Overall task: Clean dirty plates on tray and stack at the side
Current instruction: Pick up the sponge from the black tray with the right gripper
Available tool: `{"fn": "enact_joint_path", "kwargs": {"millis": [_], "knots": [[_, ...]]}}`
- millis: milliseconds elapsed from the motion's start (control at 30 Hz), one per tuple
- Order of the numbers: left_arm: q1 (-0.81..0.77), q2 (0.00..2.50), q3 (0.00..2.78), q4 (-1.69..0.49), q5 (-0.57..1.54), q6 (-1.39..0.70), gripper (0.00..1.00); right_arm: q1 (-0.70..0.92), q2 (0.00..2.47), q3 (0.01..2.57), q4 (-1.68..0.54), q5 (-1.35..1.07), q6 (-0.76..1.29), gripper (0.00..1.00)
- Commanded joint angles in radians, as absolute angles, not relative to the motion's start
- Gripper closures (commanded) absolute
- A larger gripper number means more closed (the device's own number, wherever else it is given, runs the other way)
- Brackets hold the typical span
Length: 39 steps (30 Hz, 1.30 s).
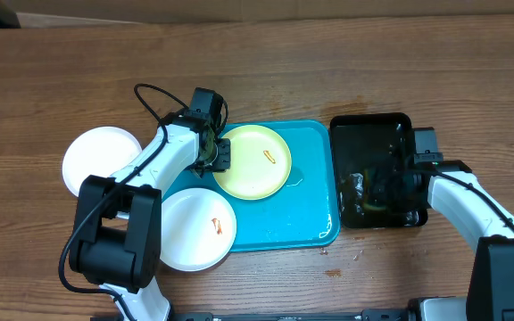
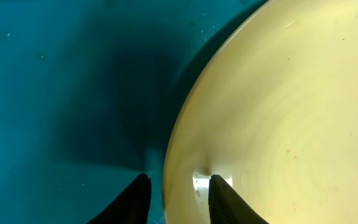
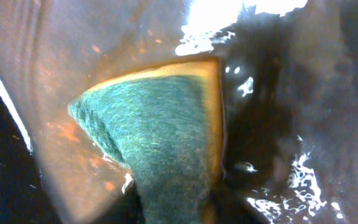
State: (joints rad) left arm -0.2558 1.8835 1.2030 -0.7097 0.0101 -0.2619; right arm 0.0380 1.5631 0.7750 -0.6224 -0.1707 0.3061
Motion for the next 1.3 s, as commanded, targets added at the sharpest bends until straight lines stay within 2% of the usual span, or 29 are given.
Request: {"fn": "enact_joint_path", "kwargs": {"millis": [0,33,67,133,167,200,233,267,300,500,533,567,667,700,1067,1267], "knots": [[-0.263,1.893,1.197,-0.709,0.001,-0.258,0.67,0.032,1.564,0.767,-0.609,-0.148,0.346,0.93],[-0.263,1.893,1.197,-0.709,0.001,-0.258,0.67,0.032,1.564,0.767,-0.607,-0.138,0.345,0.75],[-0.263,1.893,1.197,-0.709,0.001,-0.258,0.67,0.032,1.564,0.766,-0.604,-0.135,0.345,0.35],[-0.263,1.893,1.197,-0.71,0.001,-0.258,0.64,0.032,1.564,0.765,-0.603,-0.135,0.345,0.32],[-0.263,1.893,1.197,-0.71,0.001,-0.258,0.64,0.032,1.564,0.765,-0.605,-0.136,0.345,0.36],[-0.263,1.893,1.197,-0.71,0.004,-0.258,0.63,0.033,1.564,0.765,-0.607,-0.136,0.345,0.48],[-0.263,1.893,1.197,-0.709,0.013,-0.258,0.64,0.035,1.564,0.765,-0.611,-0.137,0.346,0.67],[-0.263,1.893,1.197,-0.709,0.022,-0.258,0.63,0.039,1.564,0.764,-0.612,-0.138,0.346,0.79],[-0.263,1.893,1.197,-0.709,0.029,-0.258,0.64,0.044,1.564,0.763,-0.613,-0.144,0.346,0.82],[-0.264,1.893,1.196,-0.709,0.035,-0.258,0.64,0.068,1.564,0.752,-0.614,-0.147,0.345,0.83],[-0.264,1.893,1.195,-0.709,0.035,-0.258,0.67,0.07,1.564,0.753,-0.614,-0.147,0.345,0.94],[-0.264,1.893,1.192,-0.709,0.035,-0.258,0.72,0.07,1.564,0.753,-0.614,-0.147,0.345,0.96],[-0.264,1.893,1.171,-0.701,0.035,-0.258,0.94,0.07,1.564,0.754,-0.614,-0.147,0.344,0.96],[-0.264,1.893,1.163,-0.694,0.035,-0.258,0.96,0.07,1.564,0.758,-0.615,-0.147,0.34,0.96],[-0.265,1.893,1.154,-0.68,0.036,-0.257,0.96,0.072,1.536,1.007,-0.947,-0.114,0.307,0.96],[-0.267,1.893,1.154,-0.667,0.064,-0.257,0.96,0.072,1.538,1.011,-0.992,-0.032,0.299,0.96]]}}
